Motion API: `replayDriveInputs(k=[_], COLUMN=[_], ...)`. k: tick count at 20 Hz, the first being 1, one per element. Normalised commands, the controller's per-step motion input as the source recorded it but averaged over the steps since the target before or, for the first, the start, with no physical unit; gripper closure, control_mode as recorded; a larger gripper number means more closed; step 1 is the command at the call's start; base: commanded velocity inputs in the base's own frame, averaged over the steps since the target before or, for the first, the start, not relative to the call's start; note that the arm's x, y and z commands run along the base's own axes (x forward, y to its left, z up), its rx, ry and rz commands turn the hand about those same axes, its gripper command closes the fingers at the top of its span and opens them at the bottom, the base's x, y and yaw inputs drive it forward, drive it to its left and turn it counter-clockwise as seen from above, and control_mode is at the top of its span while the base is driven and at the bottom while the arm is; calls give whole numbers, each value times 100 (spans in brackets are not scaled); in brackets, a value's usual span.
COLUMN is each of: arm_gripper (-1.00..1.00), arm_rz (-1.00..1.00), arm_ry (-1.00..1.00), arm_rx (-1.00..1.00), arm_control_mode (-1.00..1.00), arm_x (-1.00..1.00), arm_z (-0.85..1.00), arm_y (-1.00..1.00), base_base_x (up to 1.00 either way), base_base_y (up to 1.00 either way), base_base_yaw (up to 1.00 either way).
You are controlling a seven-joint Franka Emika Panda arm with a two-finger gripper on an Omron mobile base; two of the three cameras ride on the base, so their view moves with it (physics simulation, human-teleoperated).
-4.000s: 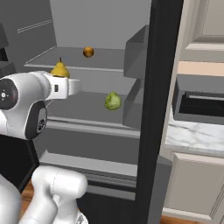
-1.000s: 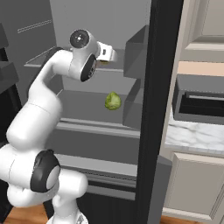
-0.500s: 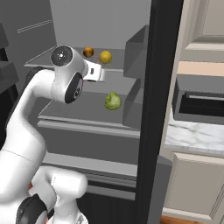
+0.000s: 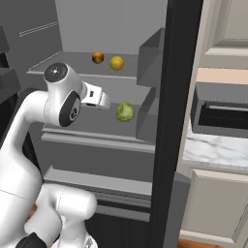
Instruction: Place the pear in the correct fridge rack based on whether it is a fruit or vegetable. Finally, close the fridge door.
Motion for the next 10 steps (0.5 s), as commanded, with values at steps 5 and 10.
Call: replayDriveInputs(k=[5,10], arm_gripper=[-100,-100], arm_rz=[0,0], arm_ry=[2,0], arm_rx=[0,0], arm_control_mode=[-100,100], arm_x=[-22,0], arm_z=[-7,0], arm_y=[0,0], base_base_x=[0,-50], base_base_y=[0,0], base_base_yaw=[0,0])
